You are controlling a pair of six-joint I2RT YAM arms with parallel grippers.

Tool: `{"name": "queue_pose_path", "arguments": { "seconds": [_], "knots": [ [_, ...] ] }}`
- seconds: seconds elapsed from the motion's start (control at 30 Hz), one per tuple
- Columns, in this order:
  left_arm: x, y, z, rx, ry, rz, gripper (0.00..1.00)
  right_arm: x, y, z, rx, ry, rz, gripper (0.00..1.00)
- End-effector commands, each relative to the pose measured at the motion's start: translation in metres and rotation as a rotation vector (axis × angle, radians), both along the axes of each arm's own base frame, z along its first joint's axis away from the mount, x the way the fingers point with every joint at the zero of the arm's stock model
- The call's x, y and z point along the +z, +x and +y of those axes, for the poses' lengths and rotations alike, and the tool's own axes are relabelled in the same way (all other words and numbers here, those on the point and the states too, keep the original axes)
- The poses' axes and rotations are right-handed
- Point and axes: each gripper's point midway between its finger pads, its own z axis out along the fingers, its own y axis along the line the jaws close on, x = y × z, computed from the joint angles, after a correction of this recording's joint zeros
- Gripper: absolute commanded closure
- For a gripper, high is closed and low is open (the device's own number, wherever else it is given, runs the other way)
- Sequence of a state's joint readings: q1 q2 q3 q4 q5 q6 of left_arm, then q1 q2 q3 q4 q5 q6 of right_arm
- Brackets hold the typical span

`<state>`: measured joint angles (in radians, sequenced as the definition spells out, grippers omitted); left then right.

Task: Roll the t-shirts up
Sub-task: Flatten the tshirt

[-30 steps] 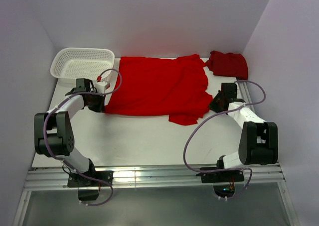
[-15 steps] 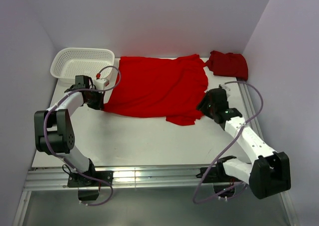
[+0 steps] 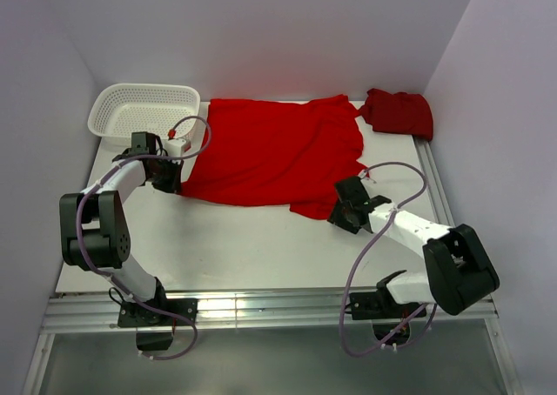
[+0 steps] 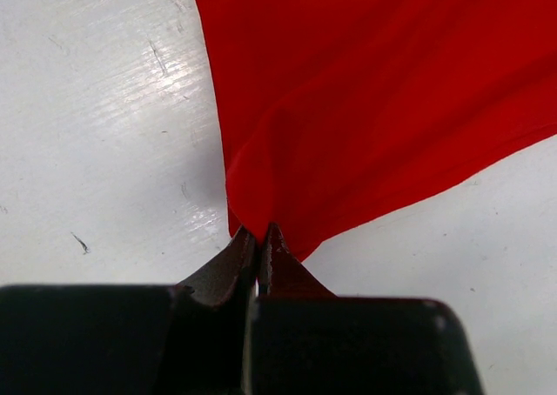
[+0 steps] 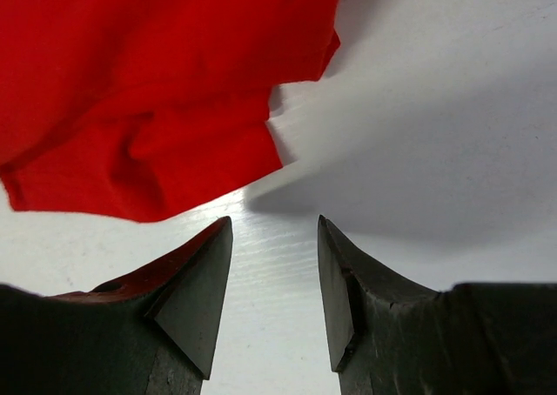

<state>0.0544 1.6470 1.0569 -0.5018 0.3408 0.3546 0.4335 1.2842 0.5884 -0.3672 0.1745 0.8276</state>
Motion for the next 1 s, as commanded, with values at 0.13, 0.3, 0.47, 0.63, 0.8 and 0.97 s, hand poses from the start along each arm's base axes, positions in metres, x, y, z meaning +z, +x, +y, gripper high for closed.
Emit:
{"name": "queue_pose_path", "arguments": {
  "seconds": [0.13,0.3,0.47,0.63,0.8,0.97],
  "knots": [
    [0.019,0.008,0.002,-0.018,0.016,-0.055,1.00,0.001,0.021,-0.002,-0.057,-0.045,-0.044,0.50],
    [0.018,0.007,0.003,-0.018,0.022,-0.052,1.00,-0.005,0.024,0.000,-0.066,-0.043,-0.053,0.52],
    [0.016,0.005,0.004,-0.019,0.026,-0.048,1.00,-0.007,0.026,0.001,-0.082,-0.047,-0.065,0.59],
    [0.016,0.004,0.004,-0.019,0.029,-0.043,1.00,-0.009,0.028,0.004,-0.080,-0.045,-0.057,0.75],
    [0.016,0.002,0.006,-0.021,0.041,-0.042,1.00,-0.001,0.024,-0.001,-0.102,-0.059,-0.067,0.98],
    [0.013,-0.004,0.009,-0.026,0.059,-0.026,1.00,0.040,0.008,-0.008,-0.129,-0.032,-0.154,1.00]
  ]
}}
